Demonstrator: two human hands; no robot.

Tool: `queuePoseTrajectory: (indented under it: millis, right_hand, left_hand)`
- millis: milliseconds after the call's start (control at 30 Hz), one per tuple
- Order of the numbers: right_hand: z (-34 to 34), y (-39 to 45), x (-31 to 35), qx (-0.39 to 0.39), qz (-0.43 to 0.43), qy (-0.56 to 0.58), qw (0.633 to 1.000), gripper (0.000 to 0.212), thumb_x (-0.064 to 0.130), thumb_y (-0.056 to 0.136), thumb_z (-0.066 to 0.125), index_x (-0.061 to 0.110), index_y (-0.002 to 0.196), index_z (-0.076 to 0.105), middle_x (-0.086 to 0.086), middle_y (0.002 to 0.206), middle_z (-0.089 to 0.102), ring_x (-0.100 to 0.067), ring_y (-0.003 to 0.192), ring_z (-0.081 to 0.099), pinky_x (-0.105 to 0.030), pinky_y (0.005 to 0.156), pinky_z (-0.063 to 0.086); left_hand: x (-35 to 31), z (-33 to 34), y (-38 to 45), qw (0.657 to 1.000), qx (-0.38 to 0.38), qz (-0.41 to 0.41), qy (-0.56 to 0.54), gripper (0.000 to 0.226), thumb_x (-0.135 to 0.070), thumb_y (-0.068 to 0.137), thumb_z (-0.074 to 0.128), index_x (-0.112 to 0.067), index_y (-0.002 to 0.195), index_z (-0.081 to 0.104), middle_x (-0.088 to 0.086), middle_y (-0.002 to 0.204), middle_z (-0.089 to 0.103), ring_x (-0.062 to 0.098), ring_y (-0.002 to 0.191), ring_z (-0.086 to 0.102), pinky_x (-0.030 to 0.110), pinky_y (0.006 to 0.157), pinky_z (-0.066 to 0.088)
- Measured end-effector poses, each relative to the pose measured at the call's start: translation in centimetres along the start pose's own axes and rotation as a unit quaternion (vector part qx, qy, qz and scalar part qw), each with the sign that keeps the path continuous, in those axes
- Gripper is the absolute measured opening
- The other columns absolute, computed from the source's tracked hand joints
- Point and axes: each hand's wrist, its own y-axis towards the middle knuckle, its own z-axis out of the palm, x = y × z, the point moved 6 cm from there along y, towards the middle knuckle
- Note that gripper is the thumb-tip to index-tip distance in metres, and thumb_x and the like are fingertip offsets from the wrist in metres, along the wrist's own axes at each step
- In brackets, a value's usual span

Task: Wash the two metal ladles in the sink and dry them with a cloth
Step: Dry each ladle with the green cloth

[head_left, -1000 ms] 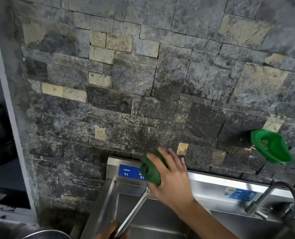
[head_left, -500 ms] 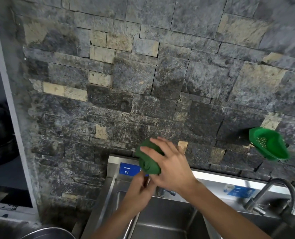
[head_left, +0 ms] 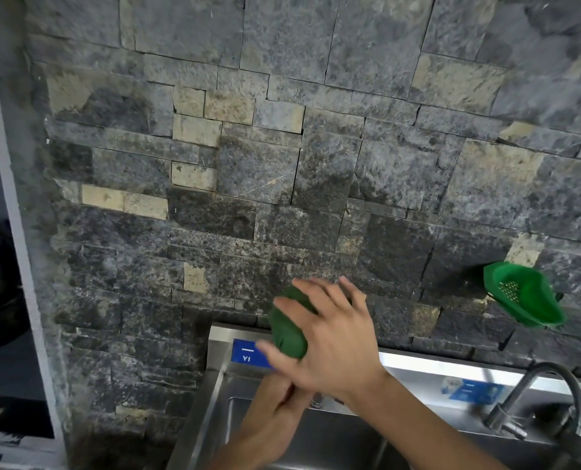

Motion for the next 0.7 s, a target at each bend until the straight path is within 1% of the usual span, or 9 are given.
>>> queuePoseTrajectory:
  millis: [167,267,333,400,433,500,533,600,700]
  right_hand:
    - [-1.0,1.9,-3.1,-0.010,0.149,0.161,0.975,0.043,0.059,0.085,0.050,0.044,0.121,0.068,0.021,0.125,0.066,-0.008,0.107,0.067,-0.038,0.096,0.055]
    - [-1.3,0.2,-3.5,-0.094,0.195,0.303,0.928,0.043,0.048,0.086,0.056,0.038,0.125,0.069,0.015,0.135,0.063,-0.004,0.124,0.059,-0.039,0.105,0.050]
    - [-1.7,-0.9,-1.1,-0.116,0.108,0.214,0.964,0.046,0.048,0.082,0.064,0.034,0.125,0.071,0.004,0.147,0.056,-0.016,0.136,0.052,-0.043,0.114,0.042]
    - [-1.4,-1.5,1.9,-0.099,-0.010,0.105,0.990,0.047,0.052,0.076,0.069,0.037,0.120,0.074,0.000,0.146,0.058,-0.022,0.137,0.052,-0.048,0.113,0.038]
    - [-1.2,-1.1,2.4,-0.085,-0.036,0.076,0.993,0.047,0.054,0.074,0.069,0.038,0.117,0.075,0.002,0.143,0.061,-0.022,0.135,0.054,-0.049,0.111,0.040]
    - [-1.3,0.5,1.5,-0.063,-0.010,0.069,0.996,0.047,0.056,0.075,0.067,0.039,0.118,0.073,0.004,0.137,0.064,-0.022,0.127,0.058,-0.046,0.104,0.046]
    - [-1.5,1.2,0.5,-0.055,0.037,0.082,0.994,0.046,0.056,0.077,0.065,0.040,0.119,0.072,0.007,0.135,0.064,-0.019,0.122,0.061,-0.042,0.100,0.049]
    - [-2.1,2.3,-1.8,-0.031,0.168,0.172,0.970,0.039,0.055,0.083,0.059,0.044,0.119,0.070,0.017,0.127,0.066,-0.009,0.109,0.065,-0.032,0.094,0.054]
    - [-0.9,1.7,-4.2,-0.018,0.336,0.470,0.816,0.015,0.039,0.094,0.065,0.038,0.106,0.074,0.016,0.101,0.075,-0.010,0.099,0.070,-0.028,0.084,0.056]
  left_hand:
    - [0.8,-1.4,-0.1,0.993,-0.049,-0.062,-0.085,0.039,-0.055,0.078,0.062,-0.038,0.112,0.069,0.000,0.062,0.036,0.010,0.049,0.029,0.022,0.048,0.020]
    - [0.4,-1.8,0.4,0.995,-0.026,-0.051,-0.083,0.059,-0.056,0.065,0.067,-0.032,0.118,0.066,0.000,0.061,0.032,0.007,0.045,0.025,0.015,0.041,0.019]
    - [-1.2,-1.6,1.3,0.991,-0.025,-0.019,-0.128,0.079,-0.051,0.062,0.066,-0.014,0.131,0.058,-0.003,0.057,0.050,0.007,0.043,0.044,0.016,0.040,0.035]
    - [-4.3,-2.4,2.6,0.928,-0.119,0.102,-0.337,0.067,-0.032,0.088,0.055,0.006,0.141,0.045,0.025,0.106,0.068,0.026,0.101,0.069,0.028,0.089,0.054]
    - [-5.1,-2.6,2.7,0.897,-0.122,0.158,-0.395,0.052,-0.020,0.100,0.042,0.011,0.142,0.039,0.036,0.126,0.057,0.038,0.126,0.055,0.026,0.105,0.045]
    - [-4.8,-4.6,1.8,0.976,-0.135,0.136,-0.101,0.040,-0.020,0.100,0.049,0.004,0.132,0.054,0.040,0.091,0.061,0.047,0.095,0.063,0.014,0.064,0.051]
    - [-3.2,-1.9,0.7,0.992,0.009,0.125,-0.012,0.034,-0.037,0.090,0.061,-0.015,0.116,0.066,0.021,0.064,0.053,0.032,0.062,0.058,0.015,0.045,0.039]
    - [-1.3,-3.3,0.4,0.996,-0.028,-0.045,-0.072,0.025,-0.052,0.078,0.065,-0.028,0.085,0.066,-0.004,0.056,0.034,0.009,0.048,0.033,0.017,0.043,0.025]
    - [-2.7,-3.1,0.4,0.999,-0.014,0.007,-0.044,0.017,-0.045,0.087,0.062,-0.030,0.083,0.068,-0.010,0.054,0.034,0.004,0.050,0.031,0.017,0.049,0.027]
